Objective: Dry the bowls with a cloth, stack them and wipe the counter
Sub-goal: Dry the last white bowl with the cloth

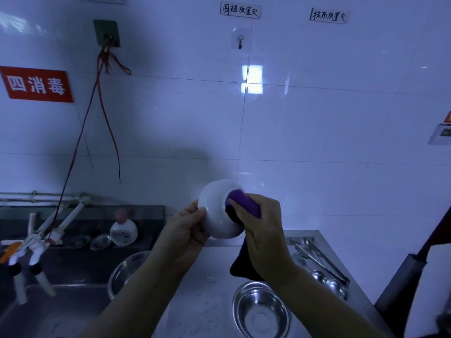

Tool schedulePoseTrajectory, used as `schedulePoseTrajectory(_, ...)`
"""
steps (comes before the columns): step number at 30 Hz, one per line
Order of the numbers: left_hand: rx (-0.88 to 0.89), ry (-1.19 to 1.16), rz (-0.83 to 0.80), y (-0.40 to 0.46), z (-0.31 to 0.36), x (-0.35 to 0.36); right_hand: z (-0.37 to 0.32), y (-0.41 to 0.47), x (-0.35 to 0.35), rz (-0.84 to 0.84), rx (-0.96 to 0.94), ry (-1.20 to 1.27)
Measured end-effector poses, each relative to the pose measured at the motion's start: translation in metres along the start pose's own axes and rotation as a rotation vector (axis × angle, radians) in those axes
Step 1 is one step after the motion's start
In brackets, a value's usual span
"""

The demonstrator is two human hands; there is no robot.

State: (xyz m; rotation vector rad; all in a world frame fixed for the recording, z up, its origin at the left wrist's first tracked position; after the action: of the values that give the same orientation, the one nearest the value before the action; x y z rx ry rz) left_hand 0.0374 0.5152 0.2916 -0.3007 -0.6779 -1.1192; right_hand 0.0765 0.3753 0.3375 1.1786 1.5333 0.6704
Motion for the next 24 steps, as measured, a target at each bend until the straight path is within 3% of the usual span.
schedulePoseTrajectory(2, 0.012, -0.029, -0.004, 0.001, 0.005, -0.002, -0.007, -0.010, 0.001, -0.009, -0.177, -0.115)
schedulePoseTrajectory(6, -0.007, -0.051, -0.022, -0.001, 0.008, 0.000, 0.000, -0.011, -0.008, -0.003, -0.244, -0.106)
schedulePoseTrajectory(9, -0.017, -0.021, -0.003, -0.004, 0.004, 0.003, 0.026, 0.007, -0.019, 0.019, 0.064, 0.165)
schedulePoseTrajectory(12, -0.016, 0.133, 0.039, -0.011, -0.003, 0.007, 0.034, 0.023, -0.019, 0.011, 0.214, 0.169)
schedulePoseTrajectory(17, -0.058, 0.221, 0.028, -0.018, -0.015, 0.021, 0.005, 0.031, 0.004, -0.100, 0.124, 0.048)
schedulePoseTrajectory(24, -0.117, -0.093, 0.061, -0.018, -0.010, 0.018, -0.014, -0.009, 0.016, -0.024, -0.176, -0.007)
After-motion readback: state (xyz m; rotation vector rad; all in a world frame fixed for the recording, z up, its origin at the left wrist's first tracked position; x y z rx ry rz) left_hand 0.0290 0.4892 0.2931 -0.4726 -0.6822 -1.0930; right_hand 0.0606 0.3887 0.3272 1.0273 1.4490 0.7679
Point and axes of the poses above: each hand's wrist, its own y-axis towards the middle knuckle, its own x-axis out of the palm, z = x × y, the point moved 9 cm from there along y, towards the middle knuckle, and after that the axes turned 1 degree about -y, right-handed, at the moved point
